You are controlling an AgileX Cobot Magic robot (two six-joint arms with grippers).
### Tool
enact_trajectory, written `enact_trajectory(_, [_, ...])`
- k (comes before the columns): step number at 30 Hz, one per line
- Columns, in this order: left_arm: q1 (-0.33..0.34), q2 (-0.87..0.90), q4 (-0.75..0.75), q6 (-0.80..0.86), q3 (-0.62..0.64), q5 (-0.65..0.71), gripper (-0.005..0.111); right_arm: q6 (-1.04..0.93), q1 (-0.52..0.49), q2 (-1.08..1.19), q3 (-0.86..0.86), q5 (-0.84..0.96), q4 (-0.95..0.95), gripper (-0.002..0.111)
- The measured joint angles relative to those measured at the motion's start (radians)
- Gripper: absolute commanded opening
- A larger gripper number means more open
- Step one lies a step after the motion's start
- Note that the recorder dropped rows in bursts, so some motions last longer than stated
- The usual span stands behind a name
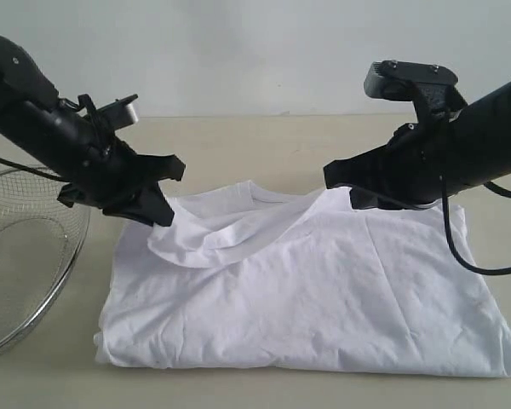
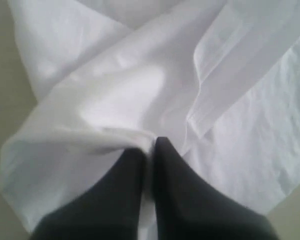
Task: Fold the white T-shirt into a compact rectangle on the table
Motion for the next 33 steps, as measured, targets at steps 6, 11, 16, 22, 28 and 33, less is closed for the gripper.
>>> enact_trajectory(6, [0.007, 0.0, 0.03, -0.006, -0.052, -0.017, 0.005, 0.0, 0.0, 0.0, 0.0, 0.002, 0.0, 0.0])
enact_trajectory(11, [0.043, 0.0, 0.045, -0.01, -0.061, -0.042, 0.005, -0.002, 0.0, 0.0, 0.0, 0.004, 0.0, 0.0])
enact_trajectory(16, [0.073, 0.002, 0.045, -0.01, -0.07, -0.079, 0.005, -0.002, 0.0, -0.001, 0.007, 0.0, 0.0, 0.0])
enact_trajectory(22, [0.079, 0.062, 0.037, -0.013, -0.109, -0.084, 0.005, -0.004, 0.0, -0.001, 0.044, -0.005, 0.0, 0.0])
enact_trajectory(28, [0.079, 0.109, 0.033, -0.013, -0.112, -0.11, 0.005, -0.004, 0.0, -0.002, 0.057, -0.025, 0.0, 0.0])
enact_trajectory(33, [0.082, 0.109, 0.029, -0.013, -0.112, -0.138, 0.013, -0.004, 0.0, 0.013, 0.057, -0.056, 0.0, 0.0])
